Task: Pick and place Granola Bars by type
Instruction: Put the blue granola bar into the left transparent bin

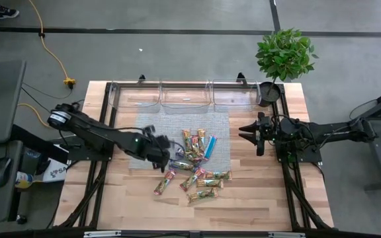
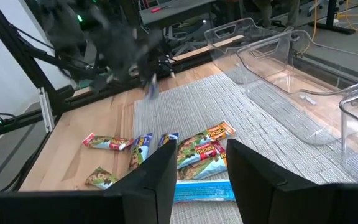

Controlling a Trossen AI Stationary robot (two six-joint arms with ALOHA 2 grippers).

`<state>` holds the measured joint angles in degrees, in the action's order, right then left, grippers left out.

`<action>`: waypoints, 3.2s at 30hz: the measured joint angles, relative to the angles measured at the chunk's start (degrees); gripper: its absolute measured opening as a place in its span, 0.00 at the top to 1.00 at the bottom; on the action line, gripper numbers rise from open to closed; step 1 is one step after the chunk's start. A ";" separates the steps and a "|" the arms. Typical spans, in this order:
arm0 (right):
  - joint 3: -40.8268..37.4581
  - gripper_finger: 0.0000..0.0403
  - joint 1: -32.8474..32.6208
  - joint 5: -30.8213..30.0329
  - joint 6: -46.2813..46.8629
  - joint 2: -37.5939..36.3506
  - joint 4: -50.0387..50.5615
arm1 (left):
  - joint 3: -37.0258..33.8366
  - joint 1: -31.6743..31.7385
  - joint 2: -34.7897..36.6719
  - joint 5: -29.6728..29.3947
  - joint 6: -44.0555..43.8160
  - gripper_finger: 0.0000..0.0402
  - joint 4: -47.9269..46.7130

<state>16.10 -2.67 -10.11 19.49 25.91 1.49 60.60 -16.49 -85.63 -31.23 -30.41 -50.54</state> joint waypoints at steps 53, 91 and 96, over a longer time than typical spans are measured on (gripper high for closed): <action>0.00 0.69 0.01 -1.78 -0.02 0.02 0.28 | -0.77 72.54 4.77 13.85 -9.52 0.89 0.14; 0.00 0.69 -0.01 -3.28 0.09 0.00 2.55 | -6.06 22.96 8.20 35.70 44.35 0.65 13.34; 0.00 0.69 -0.01 -3.23 0.17 0.00 2.55 | -8.68 11.88 7.33 32.60 44.01 0.65 24.74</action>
<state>16.10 -2.68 -13.34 19.66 25.92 4.03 51.91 -4.61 -78.29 1.37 13.61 -25.80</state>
